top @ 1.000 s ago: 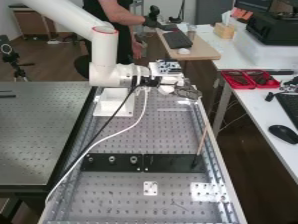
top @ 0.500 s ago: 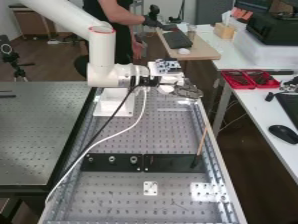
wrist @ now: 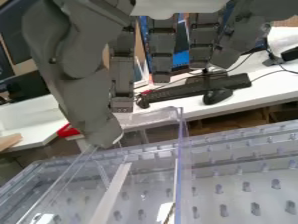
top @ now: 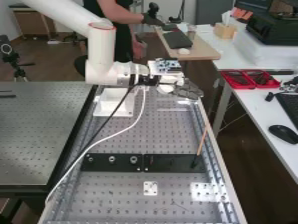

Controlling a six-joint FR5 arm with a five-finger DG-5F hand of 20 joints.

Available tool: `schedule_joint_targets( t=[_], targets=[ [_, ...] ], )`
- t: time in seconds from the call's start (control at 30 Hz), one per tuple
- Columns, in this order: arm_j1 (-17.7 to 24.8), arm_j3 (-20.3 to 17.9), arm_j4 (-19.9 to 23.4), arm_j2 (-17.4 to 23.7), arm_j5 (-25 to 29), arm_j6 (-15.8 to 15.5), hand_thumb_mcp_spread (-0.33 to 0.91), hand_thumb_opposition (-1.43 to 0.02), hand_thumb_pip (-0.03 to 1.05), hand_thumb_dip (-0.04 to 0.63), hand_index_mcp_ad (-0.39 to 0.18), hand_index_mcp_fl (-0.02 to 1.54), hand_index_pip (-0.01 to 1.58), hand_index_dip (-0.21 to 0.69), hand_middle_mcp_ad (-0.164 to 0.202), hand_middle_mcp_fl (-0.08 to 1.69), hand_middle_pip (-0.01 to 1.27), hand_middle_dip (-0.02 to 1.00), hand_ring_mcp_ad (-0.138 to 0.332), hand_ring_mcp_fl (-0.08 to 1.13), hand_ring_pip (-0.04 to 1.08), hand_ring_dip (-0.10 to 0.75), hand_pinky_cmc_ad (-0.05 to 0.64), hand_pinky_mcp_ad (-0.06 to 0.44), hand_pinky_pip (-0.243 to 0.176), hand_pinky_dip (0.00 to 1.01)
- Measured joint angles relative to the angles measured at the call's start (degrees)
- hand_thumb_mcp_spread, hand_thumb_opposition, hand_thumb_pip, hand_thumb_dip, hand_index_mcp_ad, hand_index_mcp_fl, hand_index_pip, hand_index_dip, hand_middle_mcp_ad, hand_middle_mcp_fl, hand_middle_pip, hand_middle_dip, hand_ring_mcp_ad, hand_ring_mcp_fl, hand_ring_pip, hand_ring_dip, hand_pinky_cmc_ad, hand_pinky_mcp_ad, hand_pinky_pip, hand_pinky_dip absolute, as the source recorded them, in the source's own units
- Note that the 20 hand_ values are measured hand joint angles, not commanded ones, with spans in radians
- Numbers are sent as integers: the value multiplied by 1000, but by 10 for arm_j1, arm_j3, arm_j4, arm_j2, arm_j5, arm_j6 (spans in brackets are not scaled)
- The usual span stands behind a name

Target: Grab the drill bit and place it in the clear container

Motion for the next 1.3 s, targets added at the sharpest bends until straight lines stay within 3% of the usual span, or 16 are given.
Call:
schedule_joint_targets(
  t=[0.13, 0.33, 0.8, 1.3],
  targets=[
    [0, -5, 4, 8, 1, 0, 454, -848, 710, 283, -138, 293, 838, 164, 75, 199, 119, 206, 188, 51, 101, 37, 346, 166, -89, 215],
    [-4, -18, 8, 31, -2, -2, 443, -834, 710, 283, -134, 269, 827, 164, 75, 183, 120, 206, 188, 31, 98, 37, 347, 154, -89, 229],
    [-28, -87, 27, 149, 0, -3, 408, -822, 684, 283, -129, 260, 785, 164, 75, 183, 120, 206, 188, 14, 101, 37, 312, 152, -93, 278],
    [-53, -131, -21, 219, 29, -38, 408, -822, 651, 283, -113, 300, 709, 187, 75, 183, 120, 206, 188, 14, 98, 37, 314, 148, -89, 291]
  ],
)
